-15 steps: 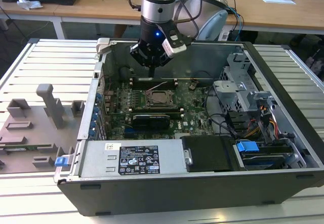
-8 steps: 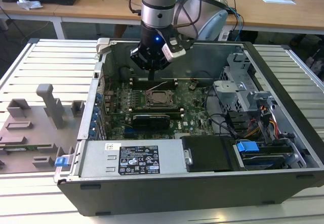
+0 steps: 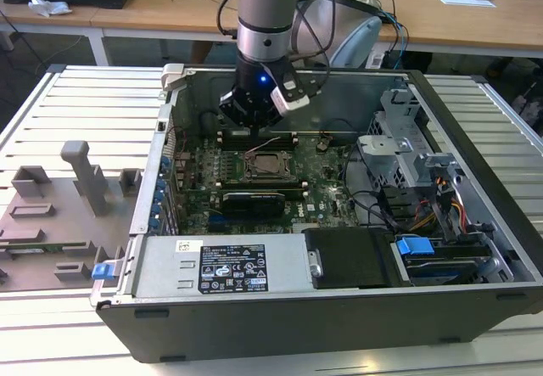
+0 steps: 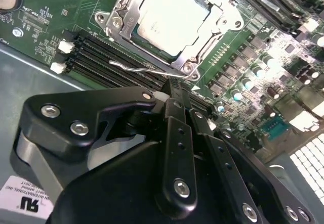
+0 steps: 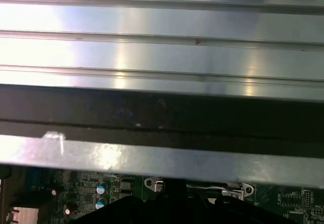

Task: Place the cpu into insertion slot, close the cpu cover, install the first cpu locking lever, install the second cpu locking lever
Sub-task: 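Install the first cpu locking lever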

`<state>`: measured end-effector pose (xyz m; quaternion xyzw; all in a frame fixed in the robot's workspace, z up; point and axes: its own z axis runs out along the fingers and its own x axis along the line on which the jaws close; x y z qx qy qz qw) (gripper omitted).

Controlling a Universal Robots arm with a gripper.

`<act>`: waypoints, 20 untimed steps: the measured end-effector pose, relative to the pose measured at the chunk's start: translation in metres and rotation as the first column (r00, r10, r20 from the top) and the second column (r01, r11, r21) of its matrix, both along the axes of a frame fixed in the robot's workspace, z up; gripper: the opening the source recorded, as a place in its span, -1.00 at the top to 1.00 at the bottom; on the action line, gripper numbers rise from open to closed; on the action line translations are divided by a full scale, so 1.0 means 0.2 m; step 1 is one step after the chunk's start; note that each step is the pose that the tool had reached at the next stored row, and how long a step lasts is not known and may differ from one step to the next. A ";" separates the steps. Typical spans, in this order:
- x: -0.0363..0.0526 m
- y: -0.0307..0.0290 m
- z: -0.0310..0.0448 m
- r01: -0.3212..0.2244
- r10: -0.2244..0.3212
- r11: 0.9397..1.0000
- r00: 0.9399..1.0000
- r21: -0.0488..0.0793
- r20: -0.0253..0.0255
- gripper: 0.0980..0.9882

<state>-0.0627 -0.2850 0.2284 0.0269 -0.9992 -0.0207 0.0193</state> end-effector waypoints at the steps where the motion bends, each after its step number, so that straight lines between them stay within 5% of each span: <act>1: 0.001 0.000 -0.006 0.000 0.000 1.000 1.000 0.003 0.000 0.98; 20: 0.145 0.006 -0.105 -0.001 0.001 1.000 1.000 0.006 -0.007 0.98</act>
